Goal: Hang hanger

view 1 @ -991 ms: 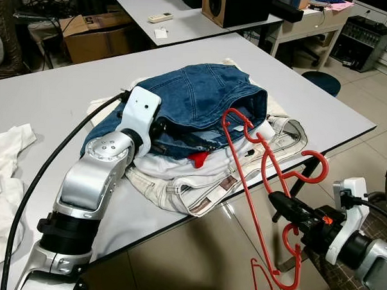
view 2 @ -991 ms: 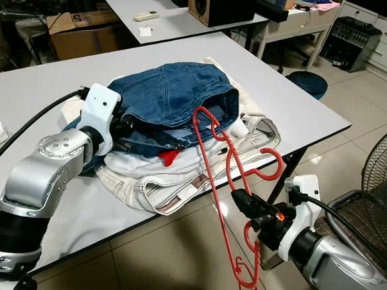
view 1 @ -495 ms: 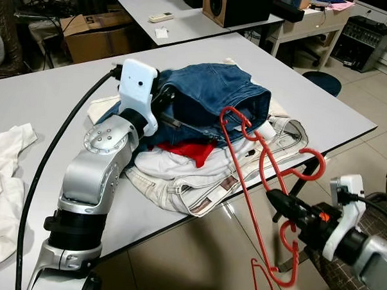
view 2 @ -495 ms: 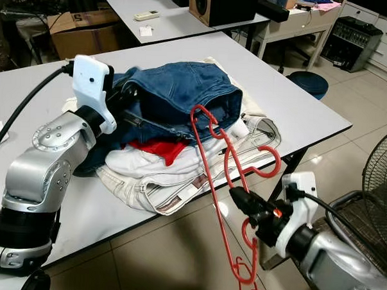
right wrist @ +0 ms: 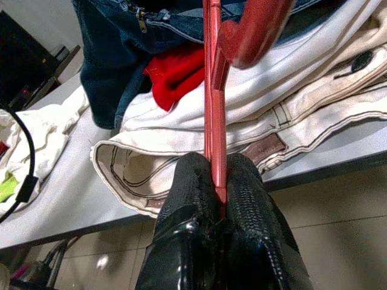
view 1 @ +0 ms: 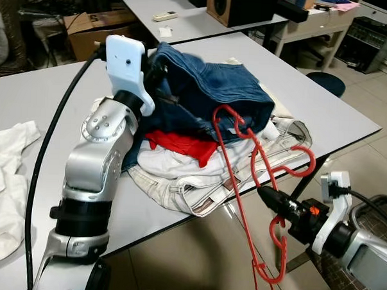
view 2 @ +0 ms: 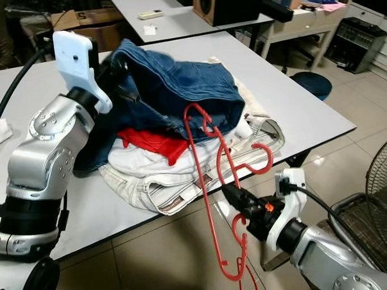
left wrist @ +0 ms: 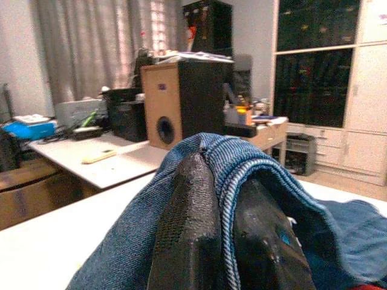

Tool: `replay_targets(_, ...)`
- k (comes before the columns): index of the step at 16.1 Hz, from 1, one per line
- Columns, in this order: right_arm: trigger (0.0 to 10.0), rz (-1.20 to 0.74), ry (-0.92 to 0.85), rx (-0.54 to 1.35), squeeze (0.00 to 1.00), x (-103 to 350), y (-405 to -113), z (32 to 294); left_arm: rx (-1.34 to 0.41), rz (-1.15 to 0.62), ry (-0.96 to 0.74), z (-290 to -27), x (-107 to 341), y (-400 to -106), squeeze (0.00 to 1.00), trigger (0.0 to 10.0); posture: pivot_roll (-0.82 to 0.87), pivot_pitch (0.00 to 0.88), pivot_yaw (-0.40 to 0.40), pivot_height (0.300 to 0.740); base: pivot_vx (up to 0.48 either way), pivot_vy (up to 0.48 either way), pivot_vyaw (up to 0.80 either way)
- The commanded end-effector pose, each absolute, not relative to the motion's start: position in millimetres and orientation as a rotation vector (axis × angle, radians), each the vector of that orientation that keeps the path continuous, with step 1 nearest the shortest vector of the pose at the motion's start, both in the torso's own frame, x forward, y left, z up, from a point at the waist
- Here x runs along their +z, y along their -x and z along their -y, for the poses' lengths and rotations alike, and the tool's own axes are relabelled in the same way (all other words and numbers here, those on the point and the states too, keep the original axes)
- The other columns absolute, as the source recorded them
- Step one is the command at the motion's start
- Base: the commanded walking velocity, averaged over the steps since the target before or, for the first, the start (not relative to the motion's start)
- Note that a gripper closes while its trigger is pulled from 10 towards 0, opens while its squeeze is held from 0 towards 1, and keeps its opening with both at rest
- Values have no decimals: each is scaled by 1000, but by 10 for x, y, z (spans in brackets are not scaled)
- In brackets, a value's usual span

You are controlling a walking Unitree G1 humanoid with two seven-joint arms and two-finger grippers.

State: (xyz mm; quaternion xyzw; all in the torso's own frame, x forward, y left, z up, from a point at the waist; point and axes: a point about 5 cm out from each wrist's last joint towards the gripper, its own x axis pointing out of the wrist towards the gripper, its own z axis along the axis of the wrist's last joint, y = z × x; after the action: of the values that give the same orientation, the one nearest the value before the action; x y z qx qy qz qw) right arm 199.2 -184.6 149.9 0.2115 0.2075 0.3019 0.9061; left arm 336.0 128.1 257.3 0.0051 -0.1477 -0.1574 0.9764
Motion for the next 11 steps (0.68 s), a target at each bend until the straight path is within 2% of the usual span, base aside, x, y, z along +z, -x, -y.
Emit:
replay_targets(1, 10000, -428, -436, 645, 0, 1515, -1950, 1815, -312, 328, -2, -1254, 2644, -3395, 0, 0, -11, 48, 46, 740, 0, 0, 0)
replay_targets(5, 10000, -427, -473, 627, 0, 1488, -1918, 1821, -353, 380, 44, -1182, 2725, -3402, 0, 0, -13, 49, 59, 740, 0, 0, 0)
replay_targets(7, 10000, -415, -528, 606, 0, 1457, -1999, 1827, -522, 421, 57, -1075, 2738, -3284, 0, 0, -10, 46, 62, 740, 0, 0, 0)
replay_targets(10, 10000, -350, -627, 578, 0, 1491, -2197, 1903, -641, 377, -68, -1050, 2580, -3165, 0, 0, -3, 41, 58, 740, 0, 0, 0)
replay_targets(11, 10000, -299, -712, 504, 0, 1500, -2377, 2032, -673, 351, -155, -1079, 2487, -3133, 0, 0, 5, 38, 51, 740, 0, 0, 0)
